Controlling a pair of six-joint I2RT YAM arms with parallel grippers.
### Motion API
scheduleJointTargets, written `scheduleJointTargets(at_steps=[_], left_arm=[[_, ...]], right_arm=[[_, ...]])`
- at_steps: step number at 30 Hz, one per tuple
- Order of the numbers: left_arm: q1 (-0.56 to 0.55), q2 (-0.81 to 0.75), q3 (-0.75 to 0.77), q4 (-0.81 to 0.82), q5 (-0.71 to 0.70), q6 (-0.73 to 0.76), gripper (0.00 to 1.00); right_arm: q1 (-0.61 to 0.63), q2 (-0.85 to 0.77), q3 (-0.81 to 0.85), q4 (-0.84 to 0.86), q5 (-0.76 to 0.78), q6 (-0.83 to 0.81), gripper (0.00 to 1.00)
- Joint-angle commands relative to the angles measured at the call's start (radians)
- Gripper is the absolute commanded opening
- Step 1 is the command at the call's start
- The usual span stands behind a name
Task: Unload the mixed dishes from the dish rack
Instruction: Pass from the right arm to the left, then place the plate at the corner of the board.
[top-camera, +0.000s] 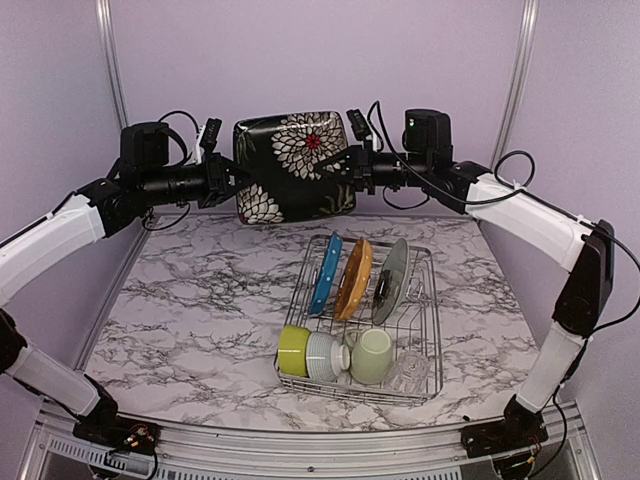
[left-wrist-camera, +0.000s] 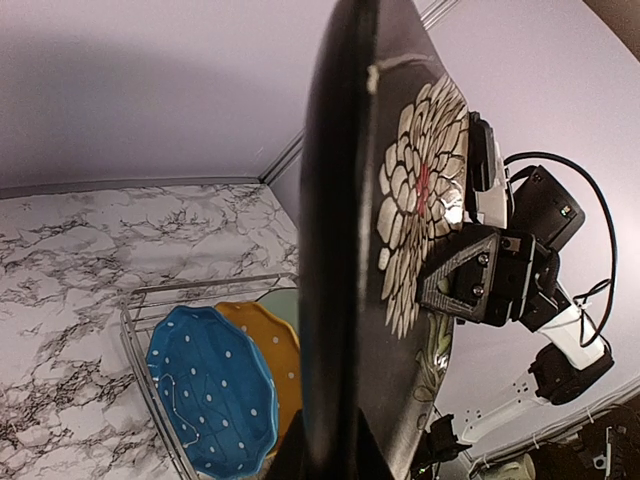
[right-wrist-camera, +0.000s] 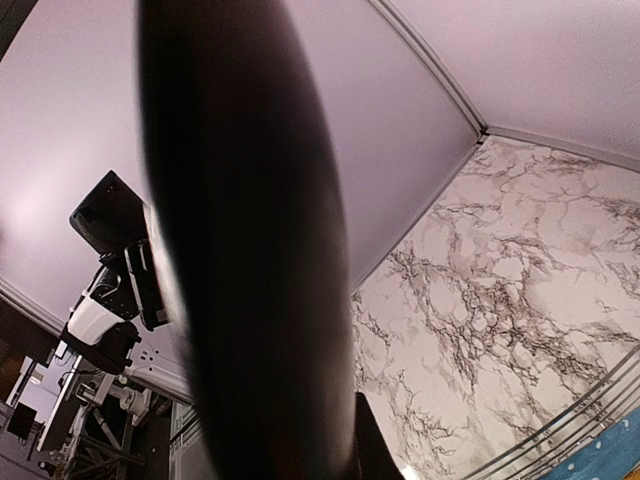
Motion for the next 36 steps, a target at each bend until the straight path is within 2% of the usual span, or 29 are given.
scheduleJointTargets(at_steps=[1, 3, 4, 8, 10, 11, 14, 19, 23, 25, 26, 33, 36], left_arm=[[-0.019, 0.018, 0.009, -0.029, 0.046, 0.090, 0.00], [-0.019, 0.014, 0.004, -0.023, 0.046, 0.083, 0.00], [-0.019, 0.012, 0.002, -0.015, 0.049, 0.075, 0.00], [-0.013, -0.006, -0.041, 0.078, 0.052, 0.002, 0.00], [-0.007, -0.015, -0.061, 0.123, 0.047, -0.036, 0.00], [-0.003, -0.018, -0.069, 0.156, 0.042, -0.057, 0.00], [0.015, -0.027, -0.099, 0.234, 0.031, -0.123, 0.00], [0.061, -0.039, -0.160, 0.357, -0.002, -0.217, 0.00], [0.099, -0.047, -0.209, 0.409, -0.055, -0.262, 0.00], [0.124, -0.058, -0.245, 0.422, -0.110, -0.285, 0.00], [0.137, -0.064, -0.265, 0.425, -0.142, -0.298, 0.00], [0.184, -0.114, -0.358, 0.431, -0.397, -0.314, 0.00], [0.197, -0.129, -0.443, 0.521, -0.491, -0.381, 0.00]], right_arm=[[0.006, -0.011, 0.075, 0.060, -0.059, 0.034, 0.00], [-0.002, -0.012, 0.070, 0.057, -0.060, 0.035, 0.00], [-0.007, -0.013, 0.067, 0.054, -0.057, 0.034, 0.03], [-0.032, -0.023, 0.052, 0.040, -0.030, 0.039, 0.46], [-0.047, -0.029, 0.044, 0.029, -0.013, 0.040, 0.59], [-0.054, -0.032, 0.043, 0.018, -0.003, 0.035, 0.62], [-0.078, -0.045, 0.032, -0.044, 0.061, 0.022, 0.67], [-0.115, -0.076, 0.009, -0.133, 0.163, -0.001, 0.81], [-0.135, -0.097, 0.017, -0.215, 0.247, -0.044, 0.86], [-0.141, -0.111, 0.027, -0.260, 0.304, -0.080, 0.96], [-0.142, -0.117, 0.036, -0.286, 0.334, -0.097, 0.98], [-0.155, -0.199, 0.056, -0.394, 0.610, -0.192, 0.99], [-0.165, -0.268, 0.009, -0.381, 0.713, -0.206, 0.98]])
